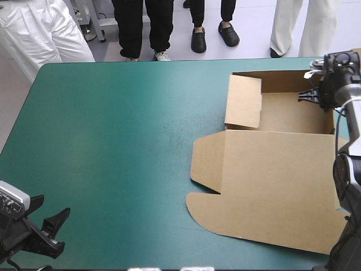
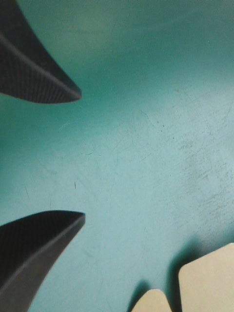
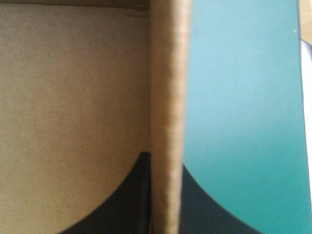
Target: Fold the box
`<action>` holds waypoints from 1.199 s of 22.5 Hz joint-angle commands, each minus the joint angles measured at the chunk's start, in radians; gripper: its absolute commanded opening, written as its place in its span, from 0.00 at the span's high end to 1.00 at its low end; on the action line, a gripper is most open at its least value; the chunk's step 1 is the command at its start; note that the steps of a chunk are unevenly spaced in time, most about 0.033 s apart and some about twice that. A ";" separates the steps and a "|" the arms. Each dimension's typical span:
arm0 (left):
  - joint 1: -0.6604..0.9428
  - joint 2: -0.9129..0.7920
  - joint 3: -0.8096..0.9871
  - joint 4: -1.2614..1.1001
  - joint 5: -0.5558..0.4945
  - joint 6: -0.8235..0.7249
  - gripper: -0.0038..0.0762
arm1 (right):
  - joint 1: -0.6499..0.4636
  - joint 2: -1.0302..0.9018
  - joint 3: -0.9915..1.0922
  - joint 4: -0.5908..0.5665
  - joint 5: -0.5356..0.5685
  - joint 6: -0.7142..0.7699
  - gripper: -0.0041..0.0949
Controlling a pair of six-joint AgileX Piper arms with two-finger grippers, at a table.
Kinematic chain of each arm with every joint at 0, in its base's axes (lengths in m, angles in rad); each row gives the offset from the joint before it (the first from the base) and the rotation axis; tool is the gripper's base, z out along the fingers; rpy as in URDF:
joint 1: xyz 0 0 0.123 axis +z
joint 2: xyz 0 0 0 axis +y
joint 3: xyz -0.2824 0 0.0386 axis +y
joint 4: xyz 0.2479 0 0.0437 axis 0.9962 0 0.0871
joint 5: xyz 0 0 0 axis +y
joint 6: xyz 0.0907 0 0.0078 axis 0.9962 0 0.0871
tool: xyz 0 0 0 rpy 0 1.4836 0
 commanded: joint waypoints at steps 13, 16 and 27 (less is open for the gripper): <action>-0.003 0.010 -0.024 0.030 -0.043 0.007 0.39 | -0.277 0.081 -0.023 0.182 -0.034 -0.081 0.97; -0.003 0.010 -0.024 0.032 -0.043 0.007 0.39 | -0.277 0.081 -0.023 0.189 -0.045 -0.087 0.94; -0.003 0.010 -0.024 0.031 -0.031 0.007 0.39 | -0.279 0.081 -0.023 0.206 -0.044 -0.109 0.36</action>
